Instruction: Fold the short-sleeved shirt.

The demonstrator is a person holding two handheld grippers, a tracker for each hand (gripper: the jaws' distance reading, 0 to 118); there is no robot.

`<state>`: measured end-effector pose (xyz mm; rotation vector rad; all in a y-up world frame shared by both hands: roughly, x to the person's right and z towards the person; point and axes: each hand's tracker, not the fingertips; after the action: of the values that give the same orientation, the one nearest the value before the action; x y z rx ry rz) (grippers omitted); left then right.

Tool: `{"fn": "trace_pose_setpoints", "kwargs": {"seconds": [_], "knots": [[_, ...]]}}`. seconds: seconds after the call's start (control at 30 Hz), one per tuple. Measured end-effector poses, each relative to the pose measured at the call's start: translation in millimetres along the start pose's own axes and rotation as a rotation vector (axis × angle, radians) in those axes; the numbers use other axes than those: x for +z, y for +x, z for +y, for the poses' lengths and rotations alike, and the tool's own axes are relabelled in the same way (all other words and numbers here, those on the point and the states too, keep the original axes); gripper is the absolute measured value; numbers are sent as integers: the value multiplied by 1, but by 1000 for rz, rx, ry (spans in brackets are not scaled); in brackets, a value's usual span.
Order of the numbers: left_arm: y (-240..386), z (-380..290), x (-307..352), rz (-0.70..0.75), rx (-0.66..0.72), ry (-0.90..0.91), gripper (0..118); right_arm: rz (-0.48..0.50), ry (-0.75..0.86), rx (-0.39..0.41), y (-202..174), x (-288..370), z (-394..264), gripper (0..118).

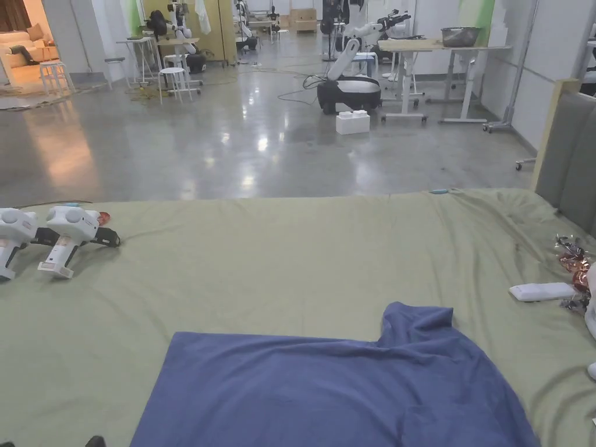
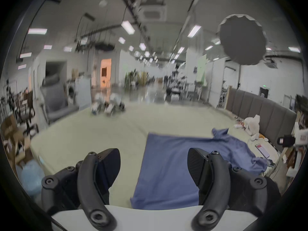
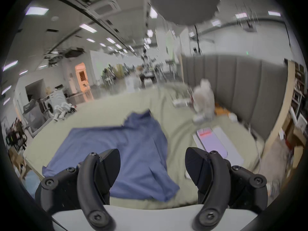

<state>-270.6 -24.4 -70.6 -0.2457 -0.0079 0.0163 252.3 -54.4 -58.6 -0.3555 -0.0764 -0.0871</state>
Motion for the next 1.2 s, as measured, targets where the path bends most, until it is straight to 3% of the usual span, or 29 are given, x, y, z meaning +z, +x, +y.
{"fn": "trace_pose_setpoints", "kwargs": {"seconds": [0.1, 0.17, 0.23, 0.33, 0.4, 0.7, 0.9, 0.97, 1.0, 1.03, 1.13, 1.2], "knots": [[26, 21, 15, -5, -53, 95, 84, 51, 106, 20, -20, 13, 23, 82], [40, 30, 27, -19, -66, 147, 80, 69, 148, 46, -30, 20, 32, 76], [50, 36, 34, -13, -60, 173, 61, 59, 176, 77, -39, 24, 37, 53], [52, 41, 44, -41, -39, 190, 22, 60, 199, 136, -47, 30, 39, 15], [53, 42, 48, -39, -45, 195, 0, 62, 208, 138, -49, 32, 38, 1], [45, 45, 56, -42, -34, 178, 0, 80, 179, 107, -47, 32, 39, 0], [14, 28, 37, -52, 30, 18, 0, 88, 131, 108, -45, 26, 28, 0], [-3, 15, 24, -16, 42, -40, 13, 98, 103, 103, -44, 23, 23, 0], [-19, -5, 11, -33, 43, -126, 34, 103, 92, 94, -44, 22, 19, 0], [-32, -19, 1, -35, 62, -180, 45, 108, 79, 80, -44, 20, 16, 0], [-61, -65, -34, -47, 205, -364, 63, 124, 37, 60, -44, 14, 9, 0], [-75, -95, -55, -32, 222, -451, 64, 127, 19, 67, -46, 11, 6, 0]]}}
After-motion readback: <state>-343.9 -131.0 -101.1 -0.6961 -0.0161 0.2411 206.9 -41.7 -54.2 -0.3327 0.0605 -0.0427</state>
